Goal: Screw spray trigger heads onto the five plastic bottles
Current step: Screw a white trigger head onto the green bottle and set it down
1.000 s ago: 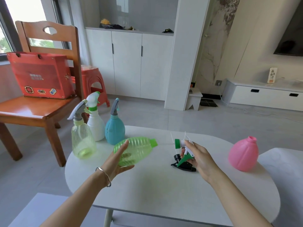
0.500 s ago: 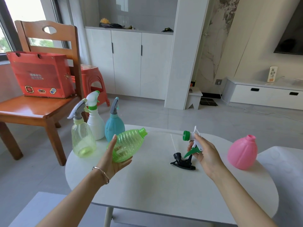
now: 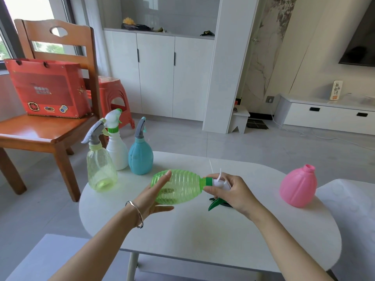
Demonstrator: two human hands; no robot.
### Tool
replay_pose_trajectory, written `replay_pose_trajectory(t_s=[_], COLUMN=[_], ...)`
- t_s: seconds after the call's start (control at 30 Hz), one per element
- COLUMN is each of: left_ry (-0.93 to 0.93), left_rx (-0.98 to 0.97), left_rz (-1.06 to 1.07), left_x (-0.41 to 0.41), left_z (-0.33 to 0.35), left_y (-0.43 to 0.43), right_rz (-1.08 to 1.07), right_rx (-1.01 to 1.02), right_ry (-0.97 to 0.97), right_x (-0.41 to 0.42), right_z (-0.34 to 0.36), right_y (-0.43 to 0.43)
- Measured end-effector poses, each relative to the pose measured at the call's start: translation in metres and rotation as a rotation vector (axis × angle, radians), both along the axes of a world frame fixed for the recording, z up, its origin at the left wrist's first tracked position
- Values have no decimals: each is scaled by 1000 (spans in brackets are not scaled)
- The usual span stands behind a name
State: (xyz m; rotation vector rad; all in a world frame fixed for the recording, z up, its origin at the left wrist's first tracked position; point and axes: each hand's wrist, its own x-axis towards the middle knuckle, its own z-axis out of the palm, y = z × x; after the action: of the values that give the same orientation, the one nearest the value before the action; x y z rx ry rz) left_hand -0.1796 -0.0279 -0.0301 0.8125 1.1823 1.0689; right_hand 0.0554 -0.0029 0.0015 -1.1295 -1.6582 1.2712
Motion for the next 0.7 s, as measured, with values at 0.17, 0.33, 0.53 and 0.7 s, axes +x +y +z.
replay_pose_trajectory(t_s=[0.17,0.33,0.53,0.7], left_ry=[96,114,35,126], left_rx=[39,209,75,190], left_rz=[-11,-48,-144,-81], left_x=[-1,0,0,-5], left_z=[4,6,9,6], left_y=[-2,-3,-3,-2], right_rz=[64,-3,32,-6], right_rx=[-13,-123,-228,-229], right_ry=[-1,79,118,90], right_x=[1,2,3,5], right_z=[0,-1,-3,-4], right_y=[-1,2,5,6])
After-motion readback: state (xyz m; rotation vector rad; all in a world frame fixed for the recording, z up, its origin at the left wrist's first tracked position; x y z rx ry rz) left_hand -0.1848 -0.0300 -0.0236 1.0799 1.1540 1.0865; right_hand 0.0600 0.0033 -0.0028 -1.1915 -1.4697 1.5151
